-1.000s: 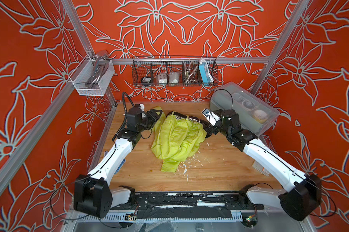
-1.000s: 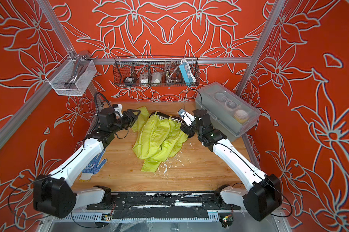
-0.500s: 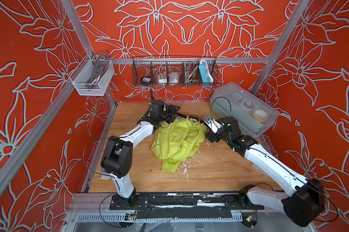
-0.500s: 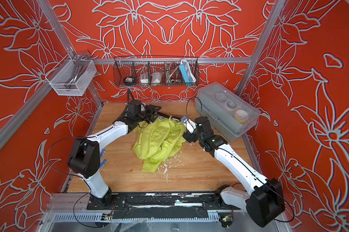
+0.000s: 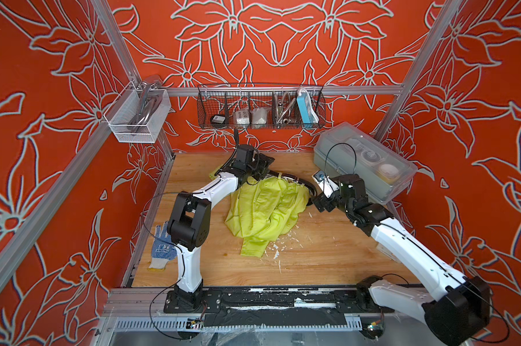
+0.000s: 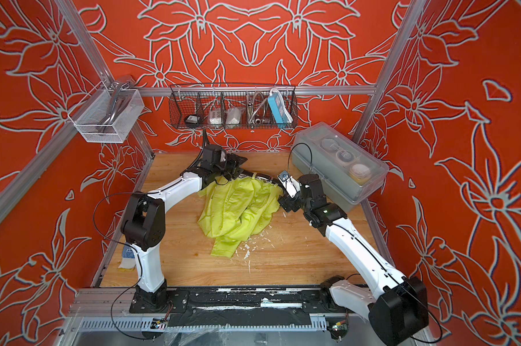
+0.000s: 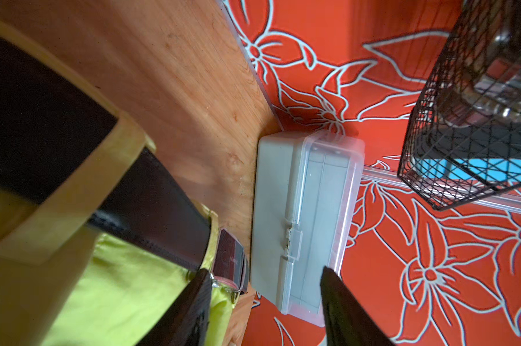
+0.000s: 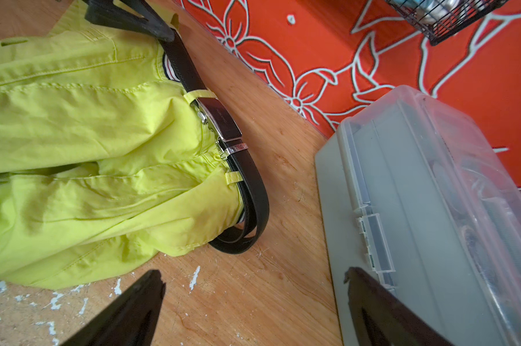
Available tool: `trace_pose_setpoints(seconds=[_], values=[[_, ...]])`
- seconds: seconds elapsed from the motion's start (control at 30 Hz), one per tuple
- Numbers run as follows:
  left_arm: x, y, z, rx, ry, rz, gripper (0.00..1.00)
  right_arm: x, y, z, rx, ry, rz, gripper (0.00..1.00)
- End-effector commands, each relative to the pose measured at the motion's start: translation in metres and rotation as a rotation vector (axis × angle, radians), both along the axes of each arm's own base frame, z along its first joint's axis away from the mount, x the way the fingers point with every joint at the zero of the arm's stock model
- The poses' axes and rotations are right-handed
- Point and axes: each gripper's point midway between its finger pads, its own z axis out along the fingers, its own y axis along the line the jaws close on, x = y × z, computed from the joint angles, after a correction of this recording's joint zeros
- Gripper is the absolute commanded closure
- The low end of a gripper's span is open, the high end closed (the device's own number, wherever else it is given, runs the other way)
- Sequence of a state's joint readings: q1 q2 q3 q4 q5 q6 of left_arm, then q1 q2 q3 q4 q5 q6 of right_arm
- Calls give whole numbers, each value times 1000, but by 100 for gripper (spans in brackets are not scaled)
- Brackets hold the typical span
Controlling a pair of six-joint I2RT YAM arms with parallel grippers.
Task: Remove the belt from the trousers
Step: Adjust the trousers at the center of the board.
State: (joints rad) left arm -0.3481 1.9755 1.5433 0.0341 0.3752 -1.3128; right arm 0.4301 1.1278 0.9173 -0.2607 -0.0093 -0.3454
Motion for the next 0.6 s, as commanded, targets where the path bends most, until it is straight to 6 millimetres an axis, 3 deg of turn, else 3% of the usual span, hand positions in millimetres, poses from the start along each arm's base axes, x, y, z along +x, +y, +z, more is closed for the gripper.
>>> trace_pose_setpoints(seconds=[0.0, 0.2, 0.33, 0.5, 0.57], values=[[-3, -3, -22, 21, 75, 1, 43, 4, 6, 4, 46, 8, 7, 0], [-14, 2, -18, 127, 98, -22, 43, 15, 11, 0, 103, 15, -8, 0], [-9, 4, -43, 162, 123, -11, 43, 20, 18, -4, 133, 39, 1, 0], [11, -2, -85, 186, 180, 0, 43, 17, 20, 9, 150, 55, 9, 0], [19, -4, -92, 179, 166, 20, 43, 17, 19, 14, 151, 44, 7, 0]])
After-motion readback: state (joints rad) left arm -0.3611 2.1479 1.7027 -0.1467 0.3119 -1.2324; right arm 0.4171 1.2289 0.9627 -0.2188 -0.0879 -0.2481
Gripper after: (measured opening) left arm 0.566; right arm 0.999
